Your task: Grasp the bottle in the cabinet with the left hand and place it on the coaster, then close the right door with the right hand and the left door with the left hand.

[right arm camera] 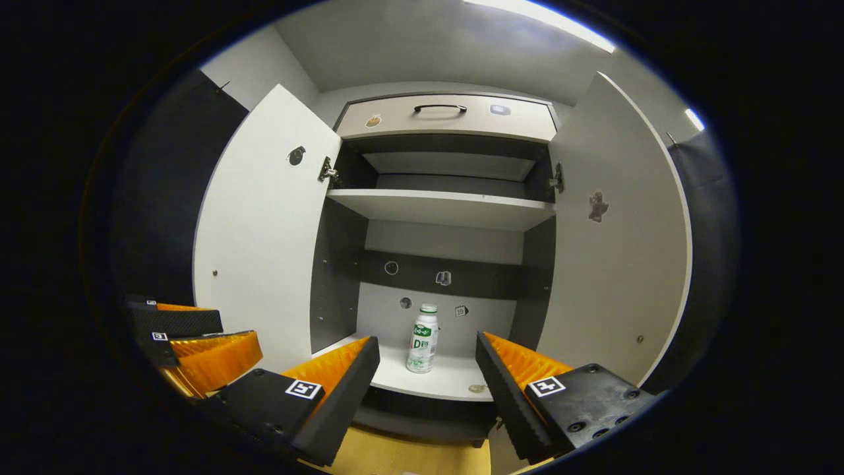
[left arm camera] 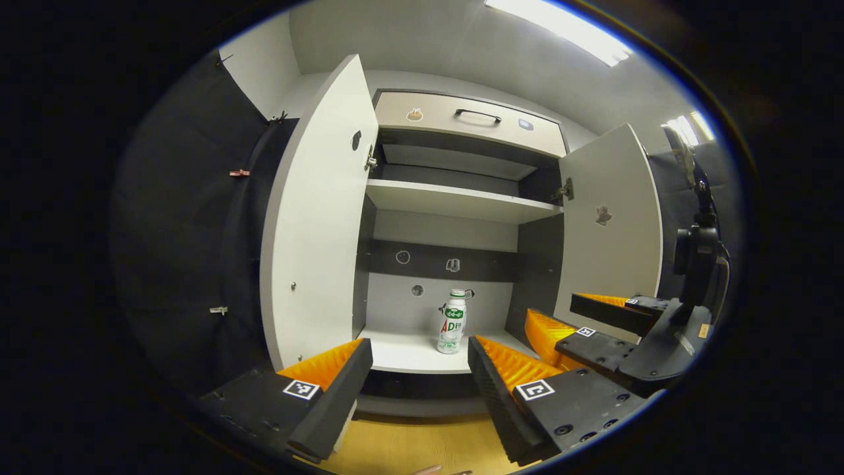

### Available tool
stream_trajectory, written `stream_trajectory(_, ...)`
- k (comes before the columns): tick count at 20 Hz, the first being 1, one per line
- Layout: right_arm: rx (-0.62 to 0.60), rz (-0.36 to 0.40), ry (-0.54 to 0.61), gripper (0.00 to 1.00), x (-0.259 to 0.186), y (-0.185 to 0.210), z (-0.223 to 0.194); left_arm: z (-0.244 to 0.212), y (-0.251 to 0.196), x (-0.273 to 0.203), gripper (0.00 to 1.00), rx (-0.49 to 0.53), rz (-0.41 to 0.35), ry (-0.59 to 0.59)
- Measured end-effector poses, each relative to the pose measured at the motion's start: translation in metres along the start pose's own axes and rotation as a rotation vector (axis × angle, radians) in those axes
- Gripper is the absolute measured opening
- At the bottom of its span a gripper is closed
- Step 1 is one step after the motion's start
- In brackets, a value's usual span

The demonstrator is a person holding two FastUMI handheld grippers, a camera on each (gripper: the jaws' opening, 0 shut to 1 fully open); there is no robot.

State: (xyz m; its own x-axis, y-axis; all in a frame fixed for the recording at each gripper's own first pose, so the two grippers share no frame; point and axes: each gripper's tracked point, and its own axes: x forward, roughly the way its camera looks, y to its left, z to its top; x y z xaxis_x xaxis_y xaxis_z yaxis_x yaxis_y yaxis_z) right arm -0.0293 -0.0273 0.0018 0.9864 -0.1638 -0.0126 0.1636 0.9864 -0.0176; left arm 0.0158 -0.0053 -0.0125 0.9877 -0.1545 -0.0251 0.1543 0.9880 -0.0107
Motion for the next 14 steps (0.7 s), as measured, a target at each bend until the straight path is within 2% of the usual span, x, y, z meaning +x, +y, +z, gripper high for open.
stream_trajectory(4, -0.022, -0.091, 0.027, 0.97, -0.011, -0.01, -0.005, -0.003, 0.0, 0.017, 0.93, 0.046, -0.082, 0.026)
stream_trajectory(9, -0.011, -0.179, 0.077, 0.98, -0.02, -0.023, -0.02, -0.014, -0.003, 0.042, 0.92, 0.046, -0.174, 0.052)
stream_trajectory(14, -0.026, -0.202, 0.08, 0.98, -0.006, -0.045, -0.028, -0.018, -0.017, 0.087, 0.92, 0.056, -0.21, 0.048)
